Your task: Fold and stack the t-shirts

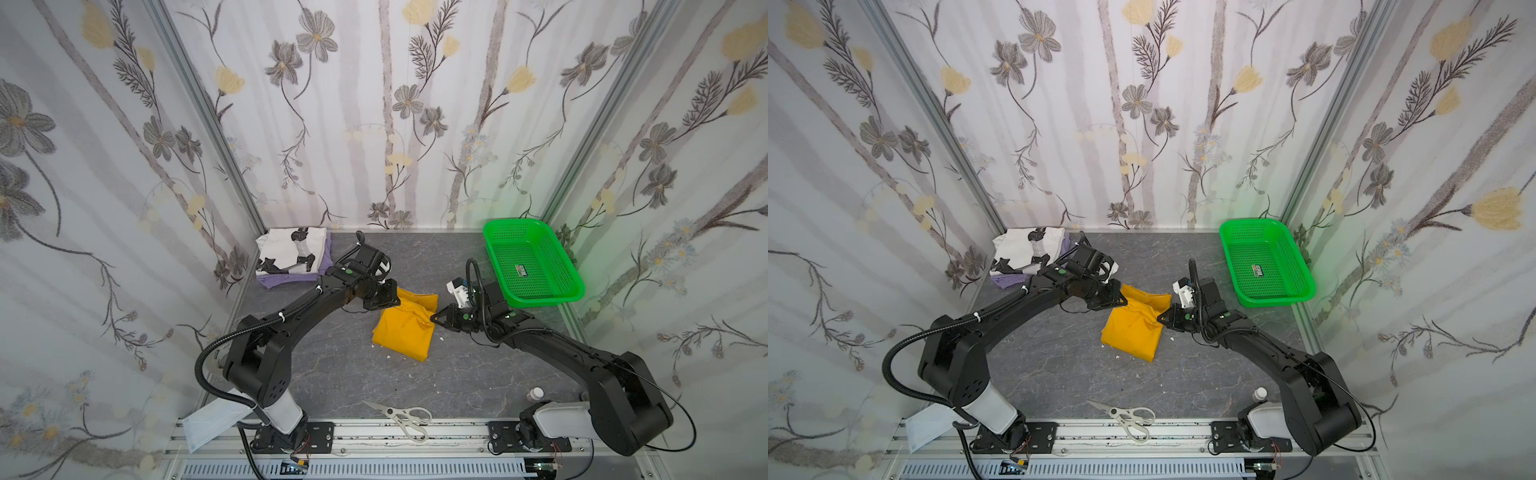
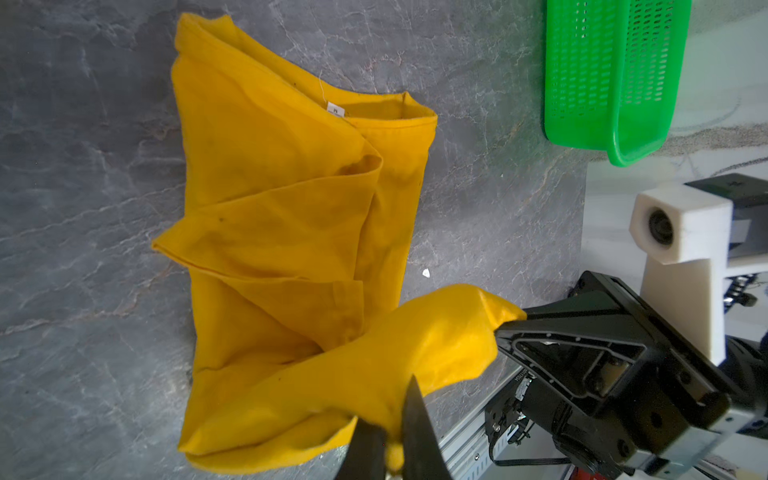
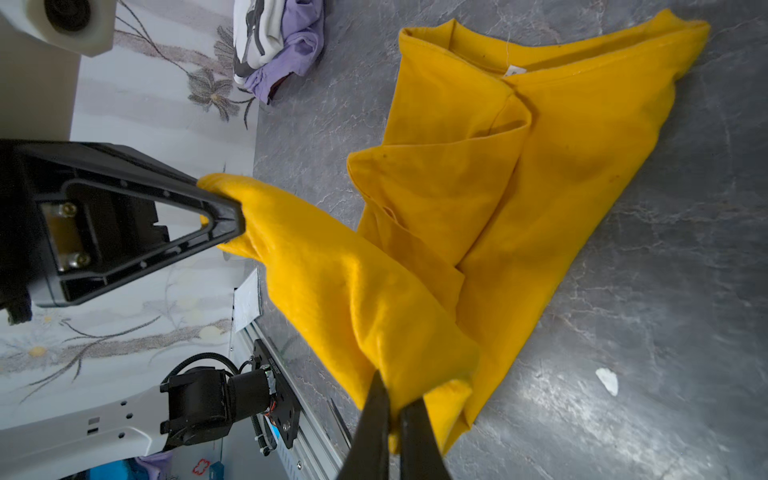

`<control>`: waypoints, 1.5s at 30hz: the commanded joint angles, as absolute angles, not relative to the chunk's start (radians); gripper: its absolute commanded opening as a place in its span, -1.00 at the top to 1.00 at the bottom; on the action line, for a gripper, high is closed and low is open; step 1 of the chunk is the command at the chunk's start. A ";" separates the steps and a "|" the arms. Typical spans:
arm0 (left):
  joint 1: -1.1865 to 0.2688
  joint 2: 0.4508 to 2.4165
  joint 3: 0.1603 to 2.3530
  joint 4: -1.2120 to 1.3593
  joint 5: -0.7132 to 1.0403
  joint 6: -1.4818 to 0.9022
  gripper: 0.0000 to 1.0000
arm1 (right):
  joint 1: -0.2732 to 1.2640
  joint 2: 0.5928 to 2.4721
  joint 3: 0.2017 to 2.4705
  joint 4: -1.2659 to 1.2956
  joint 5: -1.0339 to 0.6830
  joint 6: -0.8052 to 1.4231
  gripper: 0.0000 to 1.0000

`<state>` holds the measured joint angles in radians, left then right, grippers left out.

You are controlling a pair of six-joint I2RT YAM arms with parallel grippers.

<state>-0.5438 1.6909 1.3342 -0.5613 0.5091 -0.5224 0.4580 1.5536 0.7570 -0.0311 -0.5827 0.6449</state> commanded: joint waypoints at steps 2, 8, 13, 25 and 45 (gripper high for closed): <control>-0.518 1.781 1.413 -0.528 0.570 -0.490 0.90 | 0.421 1.670 0.831 0.060 -0.661 0.623 1.00; -0.490 1.932 1.531 -0.536 0.618 -0.480 0.85 | 0.384 1.778 0.889 0.069 -0.669 0.630 1.00; -0.477 2.000 1.578 -0.529 0.632 -0.486 0.85 | 0.364 1.828 0.895 0.087 -0.649 0.648 1.00; -0.409 2.050 1.645 -0.454 0.674 -0.506 -0.97 | 0.316 1.759 0.879 0.207 -0.581 0.662 -0.99; -0.284 1.418 0.941 -0.317 0.615 -0.541 -1.00 | 0.522 2.261 1.374 0.235 -0.779 0.670 -0.99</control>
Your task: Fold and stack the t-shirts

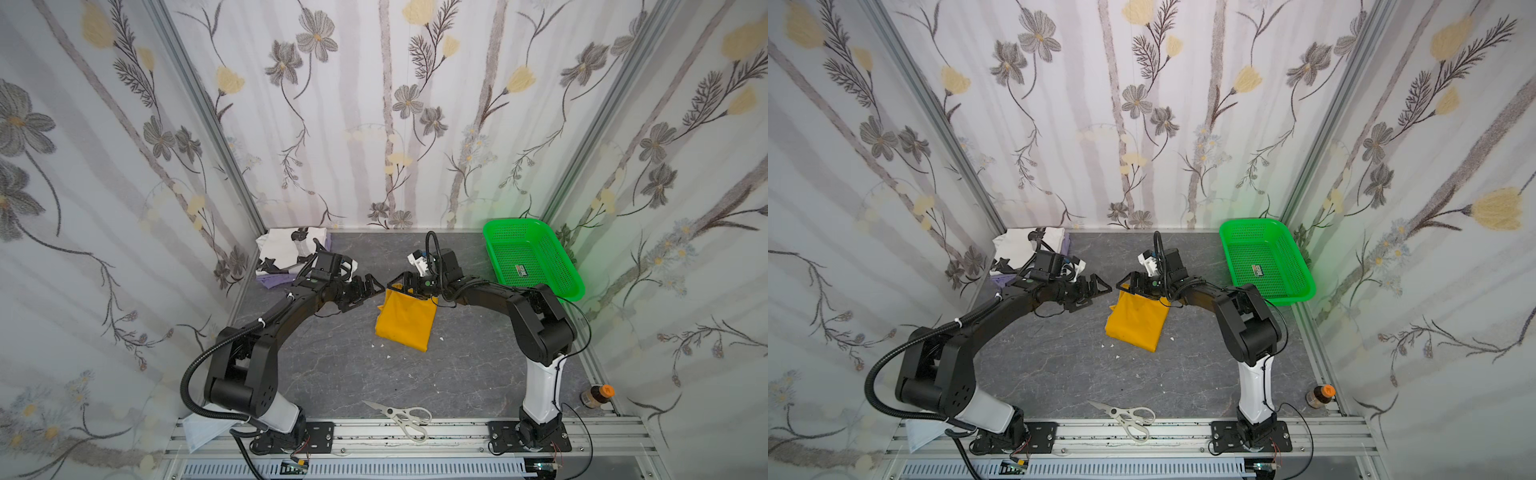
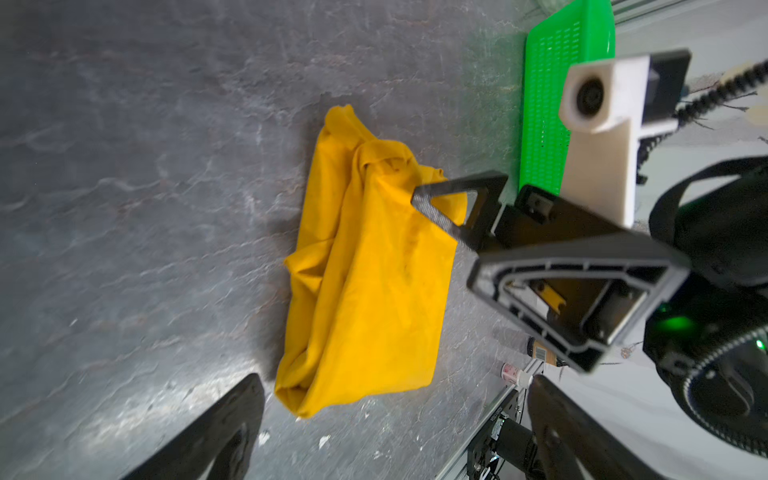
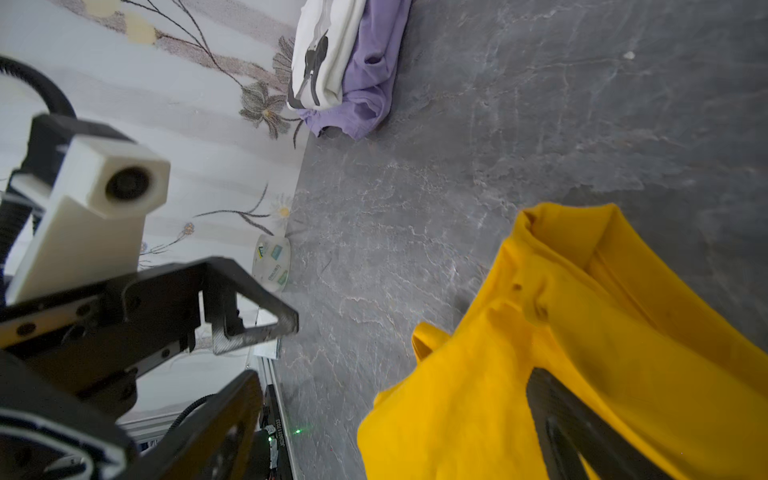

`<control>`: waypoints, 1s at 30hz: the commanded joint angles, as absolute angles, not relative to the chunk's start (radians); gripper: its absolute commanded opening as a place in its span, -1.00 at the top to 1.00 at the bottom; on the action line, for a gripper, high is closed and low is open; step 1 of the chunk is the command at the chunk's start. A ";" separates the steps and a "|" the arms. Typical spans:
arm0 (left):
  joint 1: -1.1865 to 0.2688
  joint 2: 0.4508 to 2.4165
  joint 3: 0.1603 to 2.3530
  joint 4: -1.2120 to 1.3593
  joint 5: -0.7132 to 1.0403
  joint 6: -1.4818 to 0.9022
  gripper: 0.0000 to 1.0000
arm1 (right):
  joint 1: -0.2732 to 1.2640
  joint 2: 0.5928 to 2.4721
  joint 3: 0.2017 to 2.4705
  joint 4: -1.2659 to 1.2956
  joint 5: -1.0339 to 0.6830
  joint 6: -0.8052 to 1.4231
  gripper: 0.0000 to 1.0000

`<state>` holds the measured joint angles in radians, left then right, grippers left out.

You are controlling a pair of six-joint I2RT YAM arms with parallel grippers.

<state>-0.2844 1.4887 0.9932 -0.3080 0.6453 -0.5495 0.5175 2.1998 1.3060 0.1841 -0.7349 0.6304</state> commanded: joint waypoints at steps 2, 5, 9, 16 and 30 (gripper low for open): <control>-0.283 1.342 0.897 -0.359 0.598 -0.530 -1.00 | 0.521 2.324 1.442 0.237 -0.781 0.698 -0.99; -0.282 1.265 0.844 -0.375 0.599 -0.539 -1.00 | 0.520 2.401 1.532 0.189 -0.742 0.714 -0.99; -0.286 1.214 0.806 -0.358 0.625 -0.551 -1.00 | 0.514 2.470 1.624 0.223 -0.762 0.752 -0.99; -0.347 1.256 0.828 -0.301 0.618 -0.532 -1.00 | 0.490 2.345 1.637 0.262 -0.772 0.749 -0.99; -0.469 1.499 0.709 0.268 0.630 -0.669 -1.00 | 0.527 2.288 1.370 0.370 -0.867 0.804 -0.99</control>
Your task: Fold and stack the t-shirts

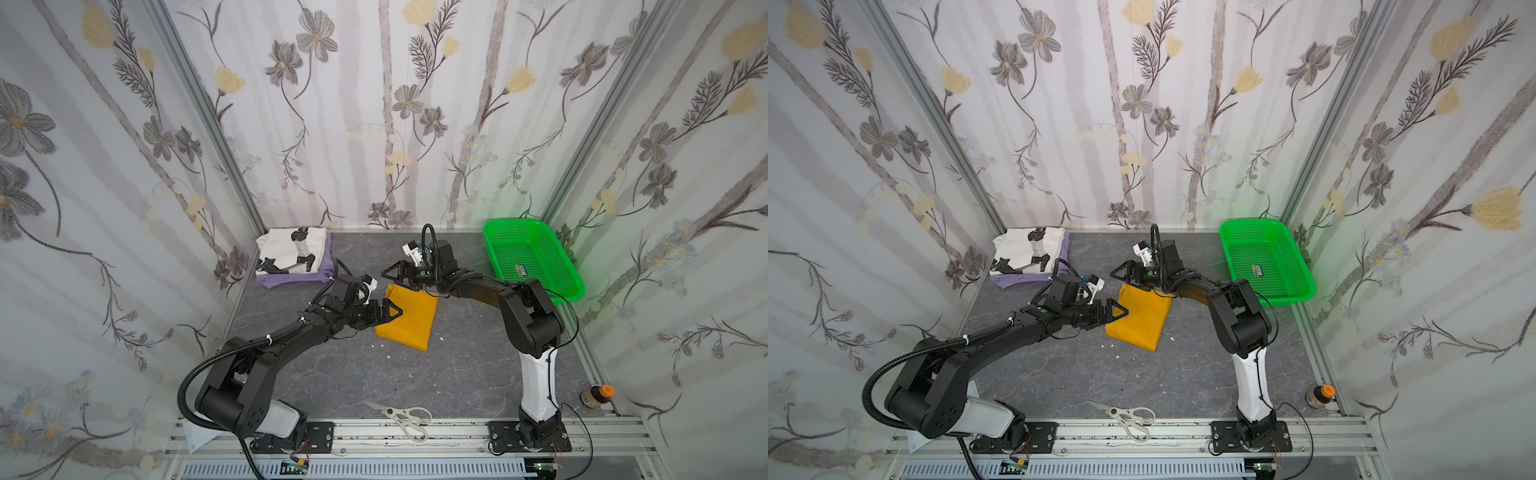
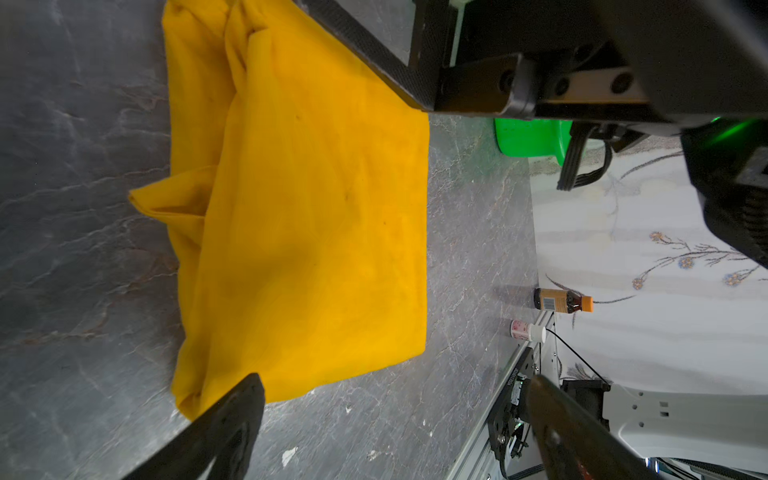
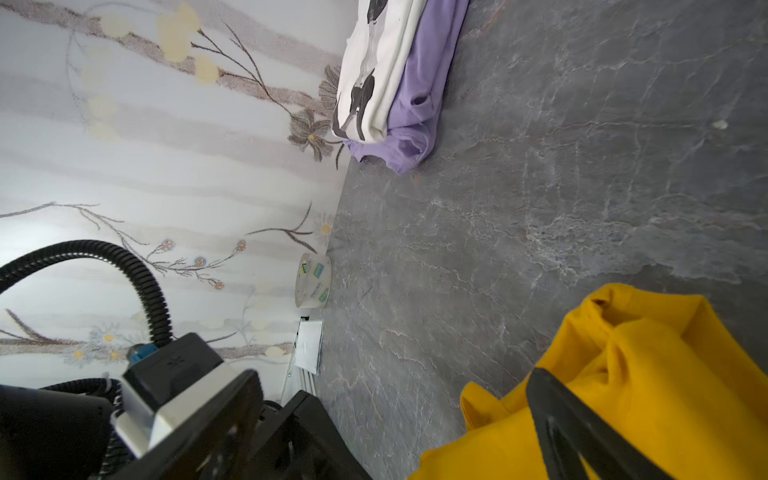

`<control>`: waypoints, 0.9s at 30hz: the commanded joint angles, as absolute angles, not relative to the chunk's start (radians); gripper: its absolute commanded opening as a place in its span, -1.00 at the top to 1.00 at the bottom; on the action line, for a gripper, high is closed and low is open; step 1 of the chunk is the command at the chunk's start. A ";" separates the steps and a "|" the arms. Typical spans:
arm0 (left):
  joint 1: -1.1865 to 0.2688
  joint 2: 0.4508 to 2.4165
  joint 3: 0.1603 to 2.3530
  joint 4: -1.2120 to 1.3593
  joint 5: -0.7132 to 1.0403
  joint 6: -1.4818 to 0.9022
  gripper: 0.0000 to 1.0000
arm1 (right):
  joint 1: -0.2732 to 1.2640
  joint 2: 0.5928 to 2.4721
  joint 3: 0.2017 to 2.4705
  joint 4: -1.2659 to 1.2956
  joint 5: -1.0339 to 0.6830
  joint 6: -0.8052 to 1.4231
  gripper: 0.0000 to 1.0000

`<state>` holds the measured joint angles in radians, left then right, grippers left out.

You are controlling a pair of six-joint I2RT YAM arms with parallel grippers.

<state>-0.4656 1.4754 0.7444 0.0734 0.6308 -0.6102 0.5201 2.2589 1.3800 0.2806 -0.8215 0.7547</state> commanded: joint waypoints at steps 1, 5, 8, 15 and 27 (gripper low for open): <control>-0.470 1.520 0.693 0.281 0.622 -0.666 -1.00 | 0.529 2.306 1.370 0.388 -0.869 0.820 -0.99; -0.469 1.604 0.655 0.304 0.608 -0.663 -1.00 | 0.524 2.359 1.389 0.384 -0.835 0.836 -0.99; -0.469 1.622 0.610 0.307 0.568 -0.683 -1.00 | 0.511 2.395 1.425 0.302 -0.765 0.809 -0.99; -0.469 1.594 0.572 0.266 0.538 -0.681 -1.00 | 0.480 2.421 1.465 0.342 -0.736 0.851 -0.99; -0.435 1.447 0.790 -0.019 0.544 -0.540 -1.00 | 0.467 2.103 1.207 0.355 -0.720 0.761 -0.99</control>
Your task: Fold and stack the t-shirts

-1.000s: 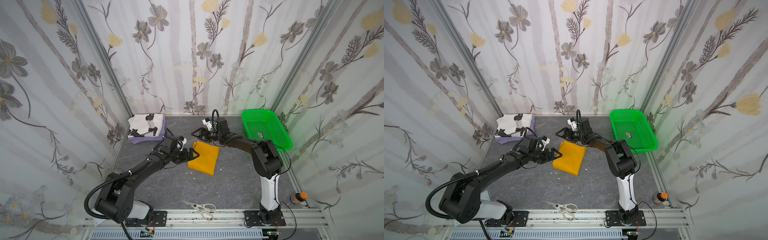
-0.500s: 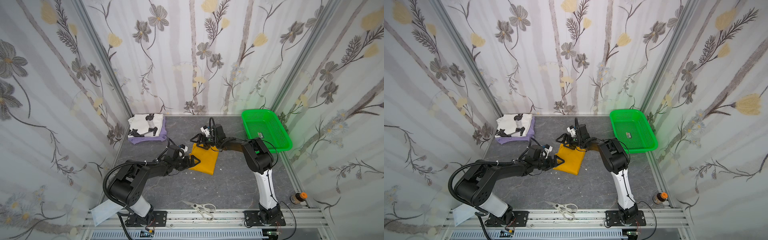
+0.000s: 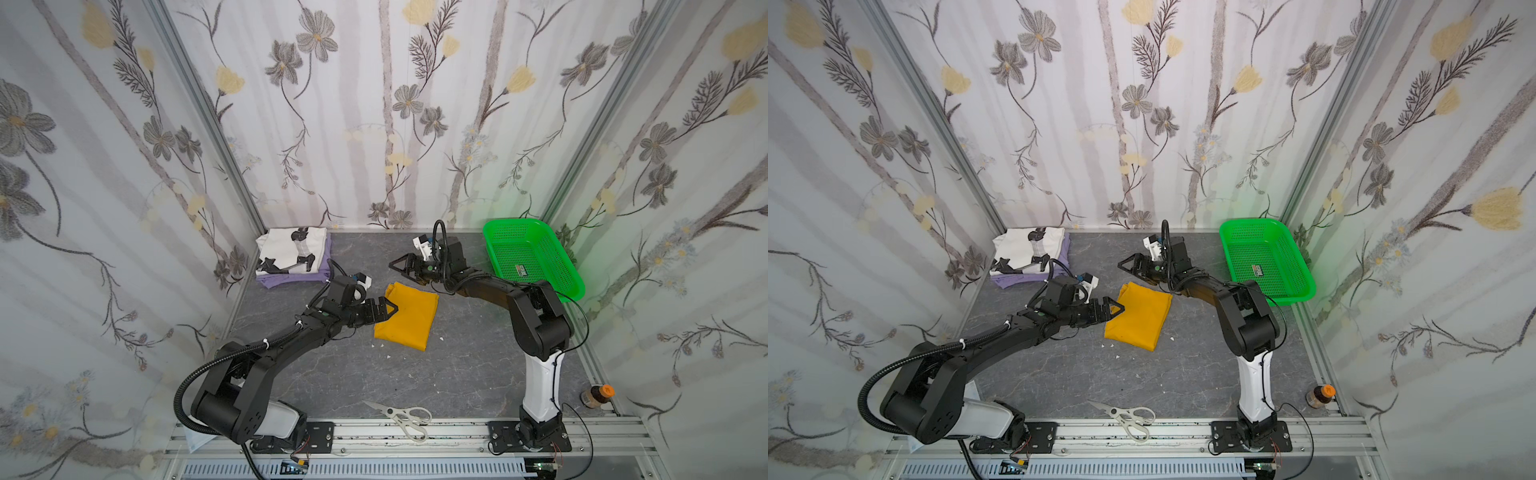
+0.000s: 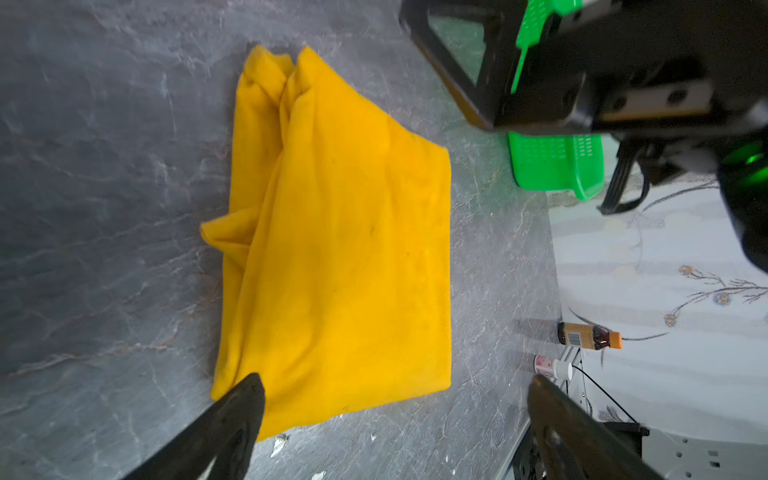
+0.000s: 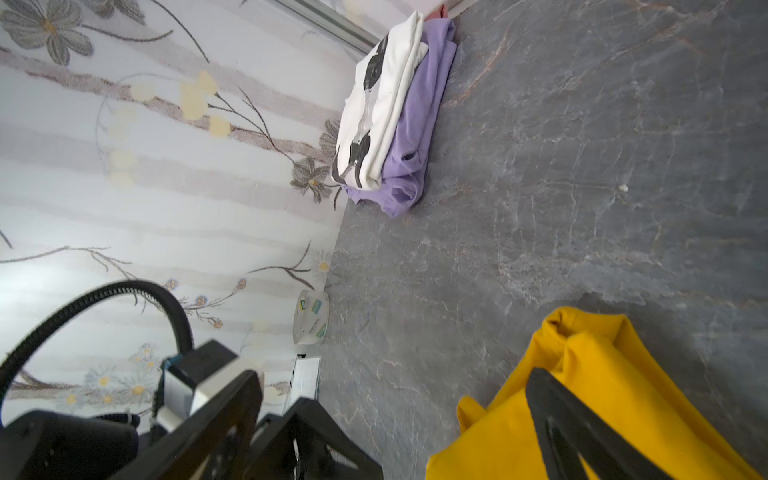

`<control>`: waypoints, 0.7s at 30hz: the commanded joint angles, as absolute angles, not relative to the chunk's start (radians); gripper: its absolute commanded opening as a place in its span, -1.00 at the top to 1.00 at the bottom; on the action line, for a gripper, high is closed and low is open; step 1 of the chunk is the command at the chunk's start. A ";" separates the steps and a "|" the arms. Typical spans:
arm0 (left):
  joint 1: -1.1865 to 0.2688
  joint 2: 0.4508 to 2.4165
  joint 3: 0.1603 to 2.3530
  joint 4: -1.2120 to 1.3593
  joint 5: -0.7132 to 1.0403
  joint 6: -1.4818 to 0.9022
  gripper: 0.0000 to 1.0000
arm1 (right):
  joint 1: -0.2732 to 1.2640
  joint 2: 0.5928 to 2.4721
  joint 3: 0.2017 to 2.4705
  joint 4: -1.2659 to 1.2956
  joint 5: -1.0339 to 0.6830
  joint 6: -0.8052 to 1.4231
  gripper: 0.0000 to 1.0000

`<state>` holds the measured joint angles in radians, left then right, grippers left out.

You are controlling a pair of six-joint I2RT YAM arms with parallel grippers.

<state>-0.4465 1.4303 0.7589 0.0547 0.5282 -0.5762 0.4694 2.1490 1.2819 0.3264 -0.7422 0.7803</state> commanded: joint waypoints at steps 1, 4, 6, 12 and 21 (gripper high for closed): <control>-0.431 1.471 0.805 0.003 0.572 -0.547 -1.00 | 0.468 2.072 1.160 0.374 -0.720 0.768 -0.99; -0.439 1.539 0.833 0.115 0.666 -0.582 -1.00 | 0.469 2.012 1.002 0.490 -0.748 0.811 -0.99; -0.458 1.573 0.826 0.211 0.698 -0.613 -1.00 | 0.473 2.016 0.953 0.541 -0.784 0.827 -0.99; -0.499 1.667 0.779 0.315 0.677 -0.654 -1.00 | 0.455 2.095 0.894 0.603 -0.766 0.860 -0.99; -0.469 1.695 0.666 0.304 0.629 -0.675 -1.00 | 0.360 2.156 0.951 0.448 -0.632 0.749 -0.99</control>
